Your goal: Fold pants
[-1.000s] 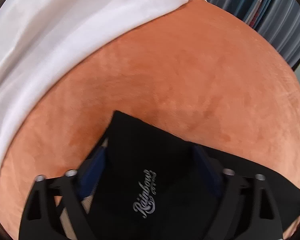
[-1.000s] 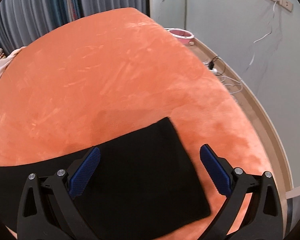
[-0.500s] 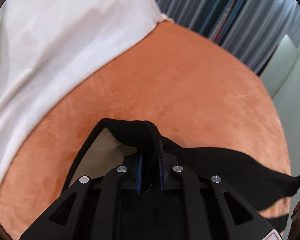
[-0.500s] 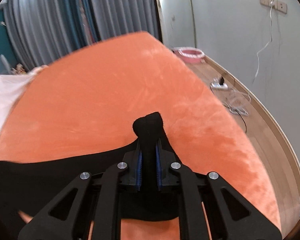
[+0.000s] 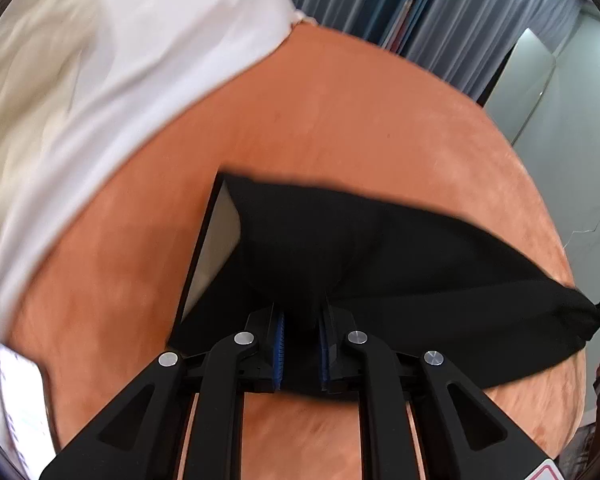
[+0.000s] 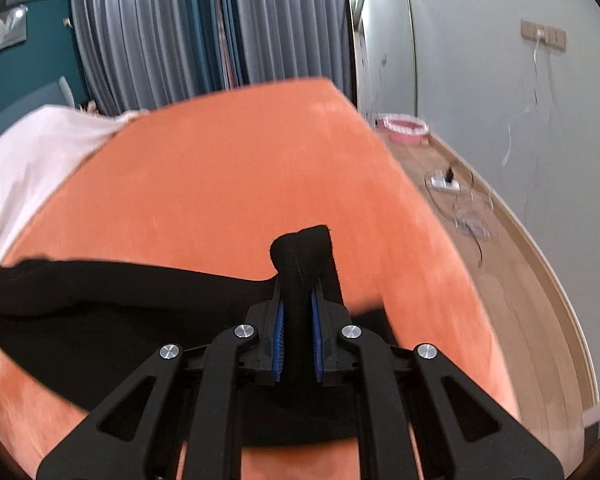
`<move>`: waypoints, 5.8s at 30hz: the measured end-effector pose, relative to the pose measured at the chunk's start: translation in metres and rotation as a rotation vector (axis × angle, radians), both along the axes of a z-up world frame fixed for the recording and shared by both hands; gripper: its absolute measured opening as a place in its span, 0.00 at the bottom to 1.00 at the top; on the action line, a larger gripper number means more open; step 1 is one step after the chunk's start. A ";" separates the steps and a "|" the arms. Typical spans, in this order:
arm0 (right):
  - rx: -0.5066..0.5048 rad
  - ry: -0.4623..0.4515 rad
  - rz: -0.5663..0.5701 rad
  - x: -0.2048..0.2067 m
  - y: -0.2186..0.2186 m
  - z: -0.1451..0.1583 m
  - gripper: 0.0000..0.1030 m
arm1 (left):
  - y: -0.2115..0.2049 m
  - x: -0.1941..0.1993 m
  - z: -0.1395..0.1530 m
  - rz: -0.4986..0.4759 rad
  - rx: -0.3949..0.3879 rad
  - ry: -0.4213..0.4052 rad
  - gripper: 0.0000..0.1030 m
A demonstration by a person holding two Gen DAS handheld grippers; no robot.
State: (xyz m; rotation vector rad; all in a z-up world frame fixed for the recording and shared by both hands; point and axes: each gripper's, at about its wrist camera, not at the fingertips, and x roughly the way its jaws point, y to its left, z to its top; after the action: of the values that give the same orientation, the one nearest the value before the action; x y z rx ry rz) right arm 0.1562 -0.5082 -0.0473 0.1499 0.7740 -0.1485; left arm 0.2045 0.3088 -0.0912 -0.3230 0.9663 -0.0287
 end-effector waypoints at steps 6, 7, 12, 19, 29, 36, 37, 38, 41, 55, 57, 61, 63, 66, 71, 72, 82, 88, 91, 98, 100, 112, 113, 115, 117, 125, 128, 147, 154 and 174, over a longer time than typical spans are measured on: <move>0.041 0.052 -0.064 -0.028 -0.004 -0.037 0.22 | 0.010 -0.012 -0.042 0.070 0.004 0.041 0.37; 0.049 0.040 -0.076 -0.036 -0.005 -0.035 0.25 | 0.014 -0.015 -0.039 0.087 -0.012 0.031 0.43; 0.125 -0.025 -0.145 -0.090 -0.012 -0.020 0.32 | 0.032 -0.051 -0.012 0.127 -0.138 -0.051 0.72; 0.237 -0.111 -0.193 -0.155 0.018 -0.018 0.34 | 0.036 -0.060 -0.015 0.232 -0.495 -0.097 0.80; 0.273 -0.080 -0.141 -0.191 0.086 -0.020 0.34 | 0.019 -0.004 -0.042 0.106 -0.432 0.006 0.00; 0.211 -0.130 -0.107 -0.203 0.122 0.004 0.42 | 0.079 -0.009 0.026 0.133 -0.054 -0.035 0.00; 0.207 -0.131 -0.112 -0.202 0.127 0.003 0.46 | 0.085 -0.012 0.014 0.129 -0.036 0.034 0.00; 0.210 -0.126 -0.110 -0.199 0.131 0.003 0.46 | 0.086 -0.017 0.005 0.108 -0.095 0.075 0.00; 0.239 -0.100 -0.102 -0.186 0.143 -0.007 0.46 | 0.061 -0.029 0.000 0.016 -0.194 0.046 0.31; 0.226 -0.100 -0.092 -0.193 0.181 0.008 0.46 | 0.001 0.041 0.006 -0.326 0.042 0.027 0.03; 0.224 -0.102 -0.089 -0.190 0.184 0.008 0.46 | 0.015 0.044 0.024 -0.328 0.155 0.009 0.05; 0.221 -0.101 -0.075 -0.184 0.193 0.003 0.46 | 0.028 0.050 0.010 -0.365 0.461 0.068 0.11; 0.219 -0.086 -0.066 -0.180 0.198 -0.002 0.46 | 0.038 0.046 -0.014 -0.359 0.540 0.169 0.20; 0.206 -0.065 -0.061 -0.178 0.198 -0.008 0.46 | 0.057 0.027 -0.024 -0.292 0.462 0.155 0.34; 0.235 -0.068 -0.103 -0.174 0.179 -0.012 0.46 | 0.062 0.005 0.013 -0.142 0.178 0.002 0.63; 0.247 -0.078 -0.123 -0.172 0.172 -0.011 0.46 | 0.059 0.006 0.019 -0.114 0.130 -0.024 0.83; 0.371 0.002 -0.289 -0.116 0.072 -0.022 0.46 | 0.034 0.062 -0.053 0.141 -0.424 0.183 0.85; 0.272 0.018 -0.416 -0.049 0.015 -0.020 0.82 | 0.024 0.066 -0.052 0.212 -0.399 0.190 0.87; 0.202 0.034 -0.330 -0.004 -0.003 -0.021 0.45 | 0.021 0.071 -0.049 0.206 -0.337 0.203 0.87; -0.131 -0.344 0.016 -0.038 0.035 0.076 0.08 | 0.017 0.068 -0.046 0.175 -0.221 0.189 0.88; -0.290 -0.254 -0.008 -0.056 0.028 0.047 0.35 | 0.013 0.067 -0.047 0.160 -0.196 0.181 0.88; 0.268 0.001 -0.266 -0.094 -0.055 -0.026 0.58 | 0.019 0.073 -0.053 0.236 -0.277 0.166 0.88; 0.259 0.059 -0.265 -0.076 -0.049 -0.035 0.58 | 0.020 0.073 -0.054 0.251 -0.290 0.165 0.88; 0.230 0.133 -0.239 -0.056 -0.025 -0.049 0.48 | 0.020 0.074 -0.053 0.251 -0.283 0.171 0.86; 0.129 0.183 -0.194 -0.037 -0.001 -0.053 0.16 | 0.016 0.077 -0.051 0.226 -0.228 0.188 0.63; -0.023 -0.001 -0.203 -0.047 -0.008 0.036 0.08 | 0.024 0.068 -0.011 0.101 -0.269 0.142 0.24; 0.017 0.200 -0.243 -0.049 -0.024 -0.030 0.10 | 0.025 0.057 -0.049 0.082 -0.286 0.227 0.28; 0.070 0.003 -0.295 -0.116 0.028 -0.006 0.54 | 0.045 0.010 -0.040 0.206 -0.262 0.125 0.55; 0.148 0.045 -0.273 -0.159 0.044 -0.021 0.64 | 0.050 -0.011 -0.047 0.212 -0.324 0.176 0.24; 0.216 0.059 -0.262 -0.050 0.012 -0.034 0.09 | -0.007 0.010 -0.030 0.228 -0.201 0.178 0.26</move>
State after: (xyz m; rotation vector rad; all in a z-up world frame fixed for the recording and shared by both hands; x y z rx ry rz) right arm 0.1067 -0.4958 -0.0808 0.4541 0.8261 -0.3192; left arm 0.2142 0.3018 -0.1216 -0.6283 1.1005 0.1134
